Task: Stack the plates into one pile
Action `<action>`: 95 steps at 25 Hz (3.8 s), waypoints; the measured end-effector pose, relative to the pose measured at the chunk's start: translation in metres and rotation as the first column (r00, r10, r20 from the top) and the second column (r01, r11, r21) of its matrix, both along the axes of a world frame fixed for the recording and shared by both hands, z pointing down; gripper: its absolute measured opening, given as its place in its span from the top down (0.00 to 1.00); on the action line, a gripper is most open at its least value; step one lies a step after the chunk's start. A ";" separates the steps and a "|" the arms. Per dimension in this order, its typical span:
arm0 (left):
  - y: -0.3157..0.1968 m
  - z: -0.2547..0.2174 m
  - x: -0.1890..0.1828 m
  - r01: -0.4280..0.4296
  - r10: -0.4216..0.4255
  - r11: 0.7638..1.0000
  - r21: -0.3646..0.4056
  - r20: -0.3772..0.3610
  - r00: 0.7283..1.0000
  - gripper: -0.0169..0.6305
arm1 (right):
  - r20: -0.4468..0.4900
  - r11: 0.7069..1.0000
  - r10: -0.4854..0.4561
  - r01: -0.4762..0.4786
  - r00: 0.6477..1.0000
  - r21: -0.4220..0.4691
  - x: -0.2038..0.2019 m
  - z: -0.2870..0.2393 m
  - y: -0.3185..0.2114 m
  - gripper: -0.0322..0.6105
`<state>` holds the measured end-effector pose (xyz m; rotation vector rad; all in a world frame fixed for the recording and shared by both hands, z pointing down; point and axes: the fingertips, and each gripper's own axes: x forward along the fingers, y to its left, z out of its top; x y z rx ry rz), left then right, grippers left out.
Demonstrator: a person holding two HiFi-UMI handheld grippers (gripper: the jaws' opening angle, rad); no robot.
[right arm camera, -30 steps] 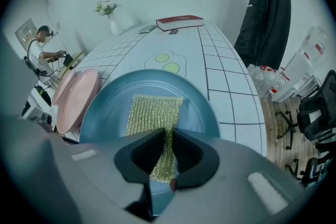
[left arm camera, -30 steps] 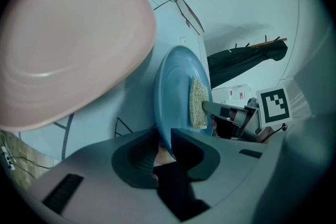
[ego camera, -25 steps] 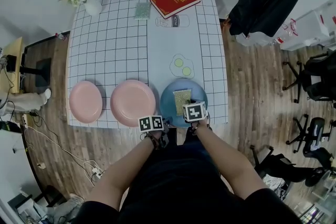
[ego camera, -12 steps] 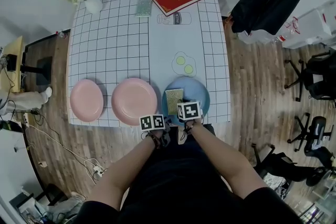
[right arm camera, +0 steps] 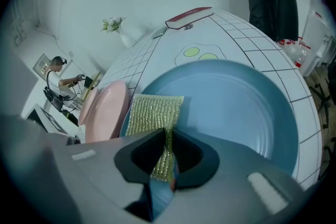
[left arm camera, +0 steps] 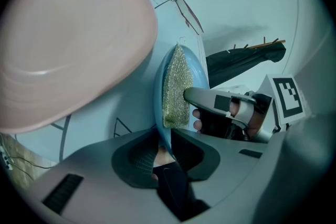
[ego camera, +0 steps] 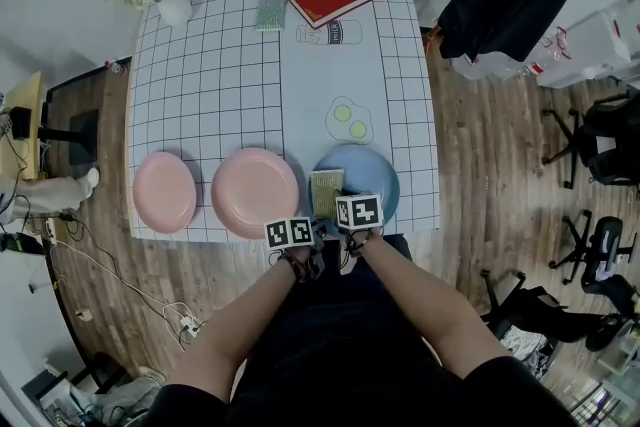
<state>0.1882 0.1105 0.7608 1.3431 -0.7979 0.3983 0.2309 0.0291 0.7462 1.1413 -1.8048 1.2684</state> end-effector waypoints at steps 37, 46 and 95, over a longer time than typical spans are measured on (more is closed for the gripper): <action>0.000 0.000 0.000 0.005 -0.005 1.000 0.011 -0.010 1.000 0.88 | 0.025 0.999 -0.045 0.045 0.999 -0.007 -0.006 0.002 -0.003 0.86; -0.001 0.001 0.000 0.008 -0.008 1.000 0.007 -0.002 1.000 0.88 | -0.037 0.998 -0.056 0.057 0.998 0.015 0.023 0.000 -0.003 0.86; -0.027 0.000 -0.023 0.099 -0.102 0.994 0.048 0.078 0.992 0.88 | -0.250 0.993 -0.092 0.107 0.964 0.050 0.148 -0.026 0.005 0.86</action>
